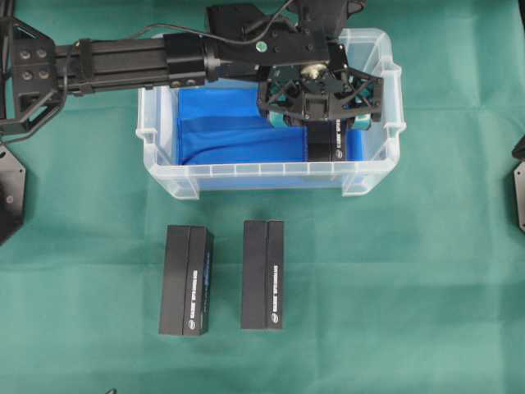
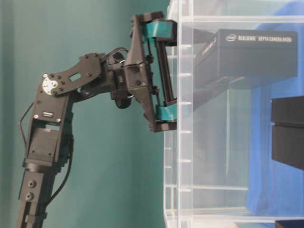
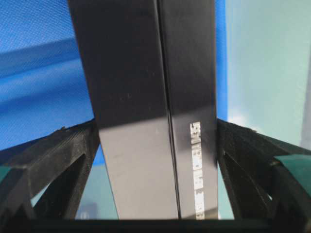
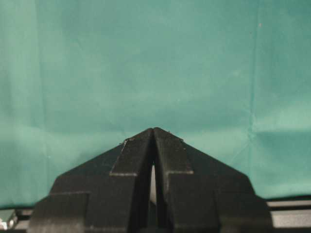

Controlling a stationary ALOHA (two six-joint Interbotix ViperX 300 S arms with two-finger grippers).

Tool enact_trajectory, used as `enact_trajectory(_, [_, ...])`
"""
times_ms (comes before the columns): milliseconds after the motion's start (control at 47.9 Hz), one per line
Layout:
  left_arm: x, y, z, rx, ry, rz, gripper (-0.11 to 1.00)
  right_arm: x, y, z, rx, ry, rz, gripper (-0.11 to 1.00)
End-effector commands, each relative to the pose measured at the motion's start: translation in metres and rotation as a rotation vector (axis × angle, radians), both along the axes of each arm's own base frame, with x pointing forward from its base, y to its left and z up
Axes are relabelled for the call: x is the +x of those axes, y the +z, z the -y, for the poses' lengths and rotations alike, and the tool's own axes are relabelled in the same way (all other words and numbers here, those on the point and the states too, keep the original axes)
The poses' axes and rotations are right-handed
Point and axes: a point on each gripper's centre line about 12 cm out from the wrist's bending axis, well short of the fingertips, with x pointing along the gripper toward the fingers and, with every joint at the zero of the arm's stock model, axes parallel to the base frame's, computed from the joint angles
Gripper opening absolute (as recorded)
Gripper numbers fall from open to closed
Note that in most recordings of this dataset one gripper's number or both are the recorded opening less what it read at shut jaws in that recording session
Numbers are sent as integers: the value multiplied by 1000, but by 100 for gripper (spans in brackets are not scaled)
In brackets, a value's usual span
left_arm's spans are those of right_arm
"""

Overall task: Take the box out of the case with the left arm.
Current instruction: 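Lower the open left gripper around the right black box, then close the left gripper on the box and lift it up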

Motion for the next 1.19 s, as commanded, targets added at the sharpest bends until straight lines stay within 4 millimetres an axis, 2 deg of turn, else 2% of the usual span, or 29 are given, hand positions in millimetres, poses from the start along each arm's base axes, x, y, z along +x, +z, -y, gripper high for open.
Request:
enact_trajectory(0, [1,17,0,8,-2,41,95,2,6,0,2,-4,20,7])
enact_trajectory(146, [1,17,1,-5,8,37,91,3,6,0,2,-4,22,7])
enact_trajectory(188, [1,18,1,-9,10,39,85,3,6,0,2,-4,22,7])
enact_trajectory(292, [1,20,2,-11,6,44,62,3,7,0,7,-5,23,7])
enact_trajectory(1170, [-1,27,9,-13,-6,30,62,3,7,-5,45,-2,25,7])
